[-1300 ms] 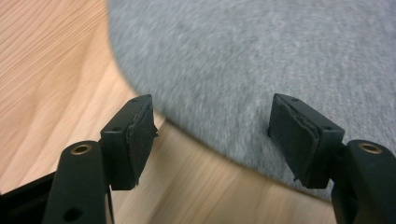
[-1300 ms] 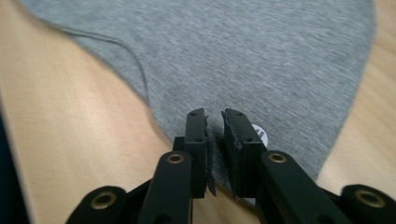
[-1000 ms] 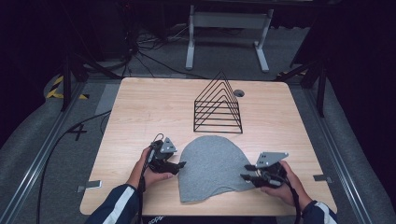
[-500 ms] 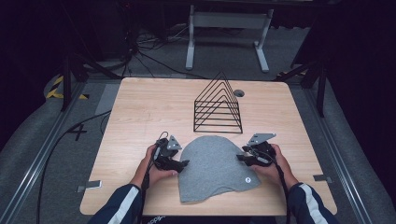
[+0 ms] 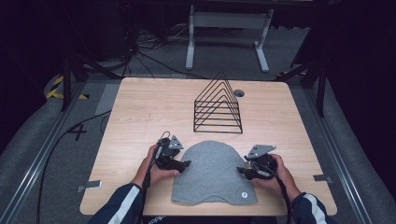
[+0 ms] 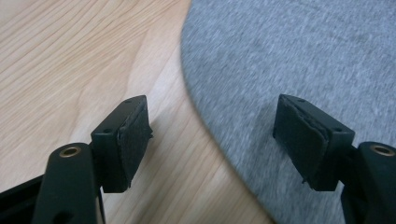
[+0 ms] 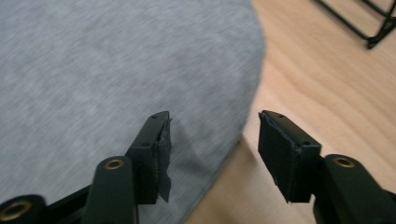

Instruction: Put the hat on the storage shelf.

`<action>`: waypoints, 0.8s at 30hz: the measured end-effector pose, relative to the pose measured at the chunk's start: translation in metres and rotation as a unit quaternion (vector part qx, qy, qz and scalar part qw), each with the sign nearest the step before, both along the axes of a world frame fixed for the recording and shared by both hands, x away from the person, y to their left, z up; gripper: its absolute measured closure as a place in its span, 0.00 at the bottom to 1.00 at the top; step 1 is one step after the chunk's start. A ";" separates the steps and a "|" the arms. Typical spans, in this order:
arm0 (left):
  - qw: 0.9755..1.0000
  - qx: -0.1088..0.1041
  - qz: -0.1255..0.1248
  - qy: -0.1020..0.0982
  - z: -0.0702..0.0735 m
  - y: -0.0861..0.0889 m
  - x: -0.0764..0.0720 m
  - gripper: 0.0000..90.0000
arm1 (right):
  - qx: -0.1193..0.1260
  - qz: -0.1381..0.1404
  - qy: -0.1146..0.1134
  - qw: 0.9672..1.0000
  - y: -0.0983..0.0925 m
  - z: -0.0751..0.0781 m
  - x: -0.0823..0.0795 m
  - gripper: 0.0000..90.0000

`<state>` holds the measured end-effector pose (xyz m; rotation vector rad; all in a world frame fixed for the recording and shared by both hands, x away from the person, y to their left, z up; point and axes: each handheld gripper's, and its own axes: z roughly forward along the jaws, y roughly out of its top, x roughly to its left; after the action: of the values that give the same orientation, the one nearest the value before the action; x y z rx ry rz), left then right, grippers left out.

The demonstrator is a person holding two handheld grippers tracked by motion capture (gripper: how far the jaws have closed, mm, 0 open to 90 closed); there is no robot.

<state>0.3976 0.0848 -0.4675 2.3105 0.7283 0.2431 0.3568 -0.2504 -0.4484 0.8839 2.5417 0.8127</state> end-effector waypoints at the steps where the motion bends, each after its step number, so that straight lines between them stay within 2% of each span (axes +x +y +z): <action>1: 1.000 0.001 -0.007 0.002 0.000 -0.004 0.001 0.30 | 0.014 -0.009 0.005 1.000 0.000 0.000 0.009 0.45; 4: 1.000 -0.001 -0.007 0.002 0.000 -0.007 0.002 0.29 | 0.012 -0.014 0.004 1.000 0.004 -0.002 0.018 0.43; 6: 1.000 0.004 -0.011 0.004 0.001 -0.007 0.002 0.29 | 0.024 -0.013 0.015 1.000 0.006 -0.004 0.021 0.45; 9: 1.000 0.002 -0.015 0.004 0.001 -0.008 0.000 0.34 | 0.042 -0.007 0.034 0.999 0.005 -0.004 0.023 0.53; 11: 1.000 0.005 -0.019 0.006 0.002 -0.008 0.000 0.39 | 0.042 -0.006 0.035 0.998 0.005 -0.004 0.023 0.57; 12: 1.000 0.003 -0.022 0.006 0.003 -0.009 -0.001 0.41 | 0.040 -0.004 0.037 0.998 0.006 -0.004 0.023 0.63; 16: 1.000 0.000 -0.030 0.009 0.004 -0.011 -0.002 0.57 | 0.058 -0.006 0.037 0.998 0.008 -0.005 0.021 0.85; 17: 0.999 0.001 -0.031 0.010 0.005 -0.011 -0.002 0.61 | 0.066 -0.007 0.037 0.997 0.007 -0.006 0.020 0.87; 18: 0.999 -0.001 -0.030 0.013 0.005 -0.011 -0.002 0.64 | 0.070 -0.007 0.040 0.997 0.006 -0.006 0.020 0.90; 20: 0.999 -0.006 -0.033 0.017 0.005 -0.010 -0.002 0.77 | 0.077 -0.008 0.044 0.996 0.005 -0.006 0.021 0.92; 21: 0.999 -0.013 -0.039 0.019 0.004 -0.010 0.000 0.77 | 0.077 -0.007 0.044 0.996 0.005 -0.006 0.021 0.93; 22: 0.999 -0.017 -0.041 0.017 0.004 -0.010 0.001 0.83 | 0.073 -0.006 0.040 0.997 0.005 -0.006 0.021 0.93; 24: 0.999 -0.016 -0.045 0.019 0.004 -0.011 0.001 0.88 | 0.071 -0.007 0.039 0.997 0.005 -0.005 0.020 0.94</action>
<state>0.3983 0.0742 -0.4637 2.3160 0.6402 0.1457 0.3770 -0.2453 -0.4537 0.9939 2.5657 0.9830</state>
